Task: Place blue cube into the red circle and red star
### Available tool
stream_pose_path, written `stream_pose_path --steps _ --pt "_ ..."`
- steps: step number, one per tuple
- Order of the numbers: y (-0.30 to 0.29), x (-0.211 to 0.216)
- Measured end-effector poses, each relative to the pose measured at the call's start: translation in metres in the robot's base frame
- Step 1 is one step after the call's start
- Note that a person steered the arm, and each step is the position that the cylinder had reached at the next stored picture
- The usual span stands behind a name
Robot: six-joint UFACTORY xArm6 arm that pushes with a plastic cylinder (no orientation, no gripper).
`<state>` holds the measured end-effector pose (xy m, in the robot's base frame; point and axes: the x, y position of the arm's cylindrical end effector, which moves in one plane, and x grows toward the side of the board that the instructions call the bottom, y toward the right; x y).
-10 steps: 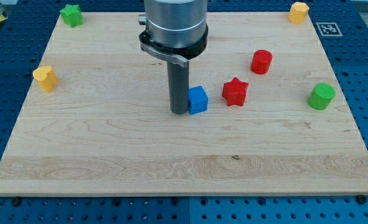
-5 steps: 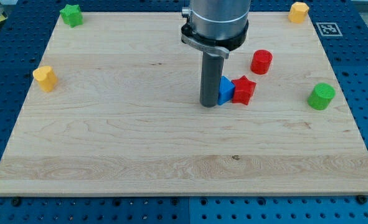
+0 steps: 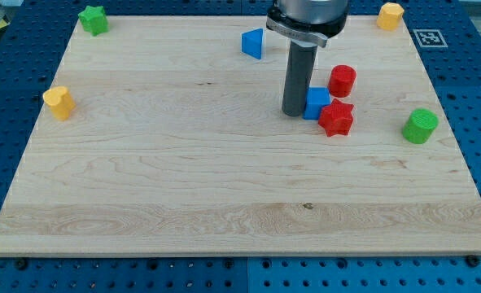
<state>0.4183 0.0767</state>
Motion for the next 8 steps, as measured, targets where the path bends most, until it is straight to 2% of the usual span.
stream_pose_path --steps 4,8 --pt "0.031 -0.006" --pt "0.053 -0.051"
